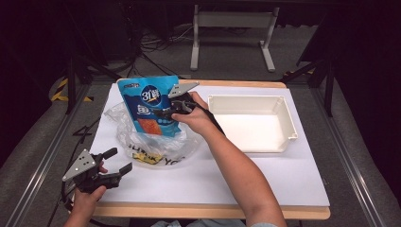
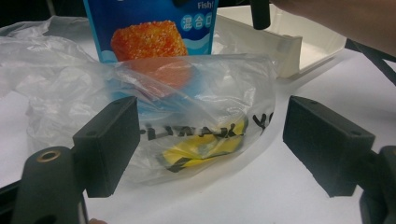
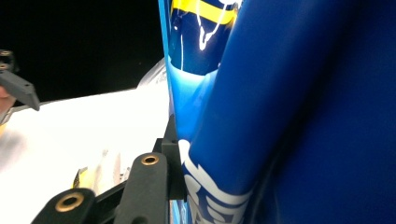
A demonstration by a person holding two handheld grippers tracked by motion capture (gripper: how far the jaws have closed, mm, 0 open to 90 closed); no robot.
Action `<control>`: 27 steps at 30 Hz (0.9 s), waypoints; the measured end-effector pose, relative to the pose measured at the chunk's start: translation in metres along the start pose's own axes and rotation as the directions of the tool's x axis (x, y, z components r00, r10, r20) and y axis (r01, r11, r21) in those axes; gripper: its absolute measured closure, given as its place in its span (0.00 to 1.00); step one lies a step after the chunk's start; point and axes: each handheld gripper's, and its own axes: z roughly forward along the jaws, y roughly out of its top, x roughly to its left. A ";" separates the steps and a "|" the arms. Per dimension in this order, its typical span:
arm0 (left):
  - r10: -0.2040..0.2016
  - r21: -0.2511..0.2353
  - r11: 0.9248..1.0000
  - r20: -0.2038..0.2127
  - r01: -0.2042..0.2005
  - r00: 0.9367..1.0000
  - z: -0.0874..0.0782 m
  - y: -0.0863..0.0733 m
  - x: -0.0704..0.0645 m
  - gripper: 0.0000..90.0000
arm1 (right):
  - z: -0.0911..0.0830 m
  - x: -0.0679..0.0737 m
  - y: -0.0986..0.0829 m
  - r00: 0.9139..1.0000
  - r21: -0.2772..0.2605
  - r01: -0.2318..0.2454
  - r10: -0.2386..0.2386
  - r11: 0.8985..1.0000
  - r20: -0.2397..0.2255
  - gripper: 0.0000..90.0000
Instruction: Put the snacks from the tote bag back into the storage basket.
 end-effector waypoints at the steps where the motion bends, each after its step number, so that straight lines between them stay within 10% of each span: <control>1: -0.004 -0.001 1.000 0.001 0.004 1.000 0.000 0.000 0.000 0.22 | -0.002 0.001 0.003 1.000 0.000 0.004 -0.004 1.000 0.001 0.71; 27: -0.004 0.006 1.000 0.001 0.004 1.000 0.002 0.000 -0.002 0.22 | -0.075 0.012 0.073 0.997 -0.044 0.065 -0.063 0.997 0.055 0.72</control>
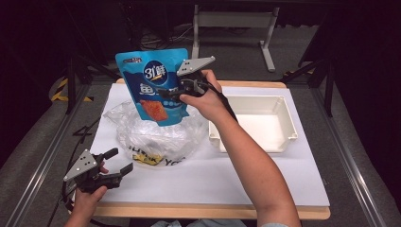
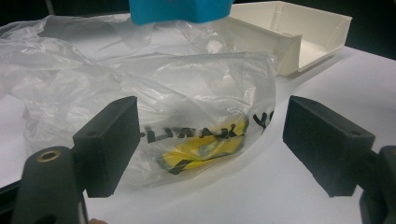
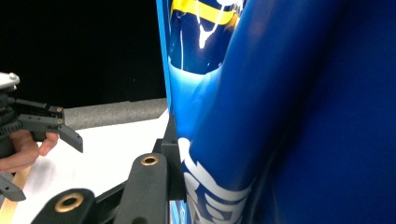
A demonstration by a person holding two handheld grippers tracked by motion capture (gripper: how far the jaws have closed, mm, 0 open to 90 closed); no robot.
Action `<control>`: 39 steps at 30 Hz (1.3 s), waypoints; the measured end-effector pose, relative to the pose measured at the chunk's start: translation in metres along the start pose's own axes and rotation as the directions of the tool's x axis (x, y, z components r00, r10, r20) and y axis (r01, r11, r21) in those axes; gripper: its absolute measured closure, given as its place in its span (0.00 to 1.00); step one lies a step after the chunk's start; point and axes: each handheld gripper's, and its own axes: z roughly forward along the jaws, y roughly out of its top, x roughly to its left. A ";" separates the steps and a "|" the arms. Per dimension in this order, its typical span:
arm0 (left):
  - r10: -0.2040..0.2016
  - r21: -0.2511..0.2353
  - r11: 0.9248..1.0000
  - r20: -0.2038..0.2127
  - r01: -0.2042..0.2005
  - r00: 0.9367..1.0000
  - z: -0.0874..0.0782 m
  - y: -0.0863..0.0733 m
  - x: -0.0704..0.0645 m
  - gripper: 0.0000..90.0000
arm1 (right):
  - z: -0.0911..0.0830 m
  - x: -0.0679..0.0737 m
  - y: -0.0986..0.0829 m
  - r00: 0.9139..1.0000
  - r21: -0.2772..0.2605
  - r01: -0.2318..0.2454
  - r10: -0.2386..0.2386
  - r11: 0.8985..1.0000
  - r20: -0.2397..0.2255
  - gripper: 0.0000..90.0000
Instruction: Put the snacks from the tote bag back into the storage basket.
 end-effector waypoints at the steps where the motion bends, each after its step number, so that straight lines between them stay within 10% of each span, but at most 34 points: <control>1: 0.002 0.002 1.000 0.000 -0.002 1.000 0.000 0.000 0.000 0.22 | -0.003 -0.001 0.002 1.000 -0.006 -0.001 0.001 1.000 0.002 0.72; 15: -0.002 -0.001 1.000 0.001 0.002 1.000 0.001 0.000 0.002 0.22 | -0.035 -0.004 0.013 1.000 -0.014 0.009 -0.008 1.000 0.023 0.71; 39: 0.000 0.011 1.000 -0.004 0.001 1.000 0.008 0.001 0.003 0.22 | -0.144 -0.030 -0.022 0.980 0.011 -0.036 0.033 0.999 0.195 0.71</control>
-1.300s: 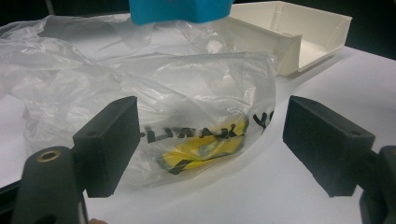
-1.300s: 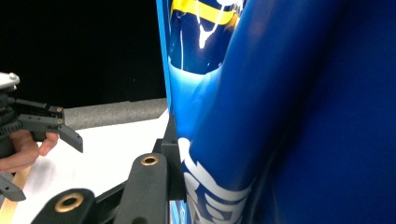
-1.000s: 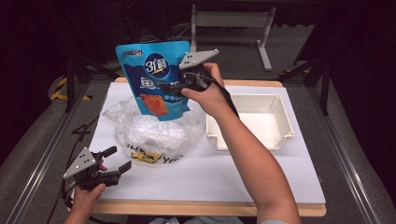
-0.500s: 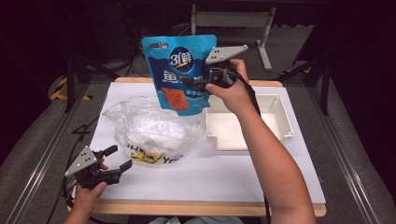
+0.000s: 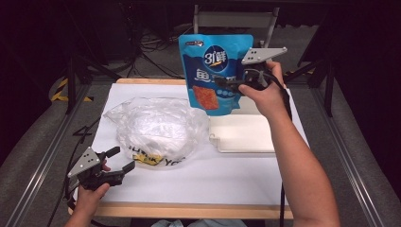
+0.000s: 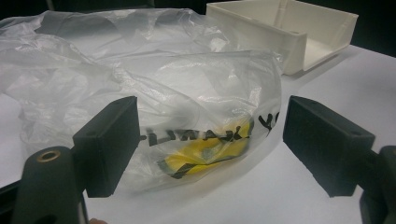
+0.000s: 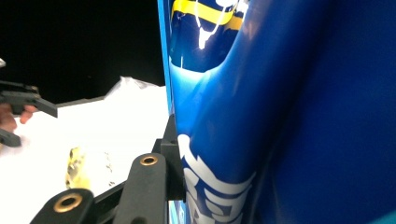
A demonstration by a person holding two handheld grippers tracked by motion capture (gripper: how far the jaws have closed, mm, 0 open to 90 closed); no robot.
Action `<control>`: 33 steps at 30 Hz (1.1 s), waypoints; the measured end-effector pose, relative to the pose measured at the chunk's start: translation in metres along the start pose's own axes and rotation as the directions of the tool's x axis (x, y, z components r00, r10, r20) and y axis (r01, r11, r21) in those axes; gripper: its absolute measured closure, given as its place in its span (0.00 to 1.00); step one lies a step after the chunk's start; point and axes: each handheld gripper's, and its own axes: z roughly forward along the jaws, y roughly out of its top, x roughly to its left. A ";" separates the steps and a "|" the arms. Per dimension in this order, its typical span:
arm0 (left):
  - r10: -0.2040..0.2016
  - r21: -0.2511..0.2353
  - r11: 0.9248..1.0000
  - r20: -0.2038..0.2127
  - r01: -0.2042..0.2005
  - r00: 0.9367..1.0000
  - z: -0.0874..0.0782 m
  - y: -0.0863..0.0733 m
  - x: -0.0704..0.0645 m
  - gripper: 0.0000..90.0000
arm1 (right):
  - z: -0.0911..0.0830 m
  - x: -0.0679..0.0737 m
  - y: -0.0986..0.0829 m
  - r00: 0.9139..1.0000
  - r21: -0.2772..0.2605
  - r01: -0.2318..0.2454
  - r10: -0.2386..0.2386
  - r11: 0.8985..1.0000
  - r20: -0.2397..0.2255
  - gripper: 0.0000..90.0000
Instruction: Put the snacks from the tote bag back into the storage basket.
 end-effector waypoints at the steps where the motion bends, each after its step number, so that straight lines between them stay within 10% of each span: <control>1: -0.003 -0.001 1.000 0.000 0.003 1.000 0.000 0.000 0.000 0.22 | -0.005 -0.002 -0.002 1.000 0.003 -0.002 0.002 1.000 0.011 0.71; 17: -0.001 0.014 1.000 -0.013 0.001 1.000 -0.003 -0.001 -0.001 0.22 | -0.059 -0.034 -0.023 0.990 -0.006 -0.058 0.058 0.998 0.127 0.71; 33: -0.004 0.007 1.000 -0.014 0.004 1.000 -0.002 -0.001 -0.001 0.22 | -0.067 -0.054 -0.050 0.976 0.024 -0.115 0.109 0.993 0.186 0.71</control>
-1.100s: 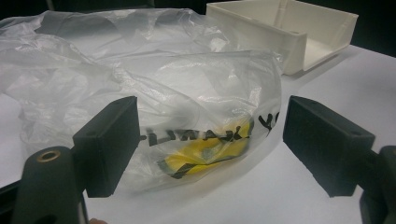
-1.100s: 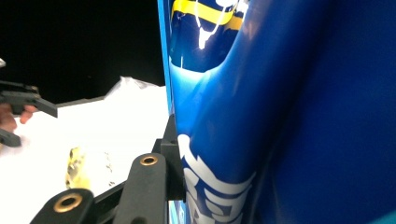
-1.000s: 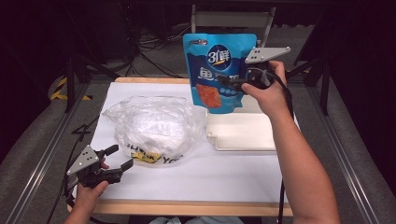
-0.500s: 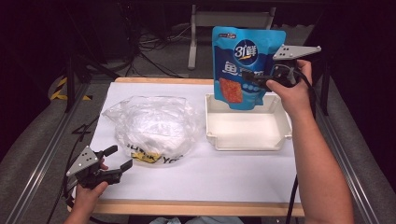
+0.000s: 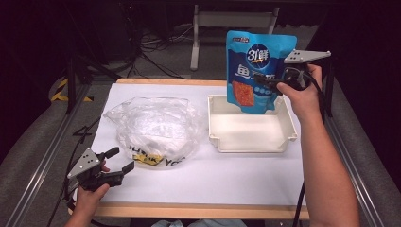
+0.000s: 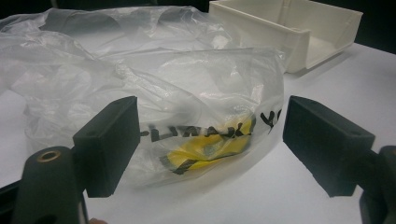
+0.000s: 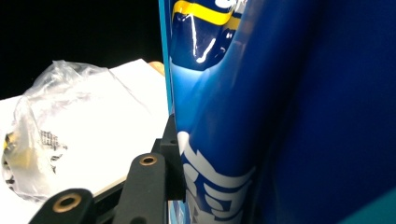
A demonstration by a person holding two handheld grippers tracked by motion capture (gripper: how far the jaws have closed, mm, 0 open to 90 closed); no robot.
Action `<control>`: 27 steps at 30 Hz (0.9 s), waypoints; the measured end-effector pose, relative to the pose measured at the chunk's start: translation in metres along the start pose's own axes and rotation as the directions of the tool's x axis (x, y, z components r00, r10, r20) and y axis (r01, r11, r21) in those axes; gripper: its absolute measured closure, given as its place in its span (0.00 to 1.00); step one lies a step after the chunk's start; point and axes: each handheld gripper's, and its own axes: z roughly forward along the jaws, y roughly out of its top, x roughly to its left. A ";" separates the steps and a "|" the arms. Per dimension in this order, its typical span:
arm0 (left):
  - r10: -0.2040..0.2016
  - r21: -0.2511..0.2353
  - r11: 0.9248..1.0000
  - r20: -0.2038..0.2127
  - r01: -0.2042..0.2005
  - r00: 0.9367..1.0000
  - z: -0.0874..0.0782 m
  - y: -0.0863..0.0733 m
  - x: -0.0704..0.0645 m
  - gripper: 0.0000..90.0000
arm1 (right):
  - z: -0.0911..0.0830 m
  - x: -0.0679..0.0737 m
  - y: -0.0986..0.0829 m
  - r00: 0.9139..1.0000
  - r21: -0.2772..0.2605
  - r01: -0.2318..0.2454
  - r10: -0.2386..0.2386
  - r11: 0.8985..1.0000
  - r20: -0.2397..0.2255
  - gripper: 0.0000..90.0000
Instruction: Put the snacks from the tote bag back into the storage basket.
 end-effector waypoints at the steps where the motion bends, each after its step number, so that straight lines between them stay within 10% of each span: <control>1: -0.001 0.000 1.000 -0.001 0.001 1.000 0.000 0.000 0.000 0.22 | 0.002 -0.001 -0.004 1.000 0.002 -0.005 0.005 1.000 0.003 0.71; 27: -0.023 0.020 1.000 0.002 0.023 1.000 0.002 -0.002 0.003 0.21 | 0.042 -0.009 -0.080 0.995 0.073 -0.098 0.097 0.993 0.019 0.70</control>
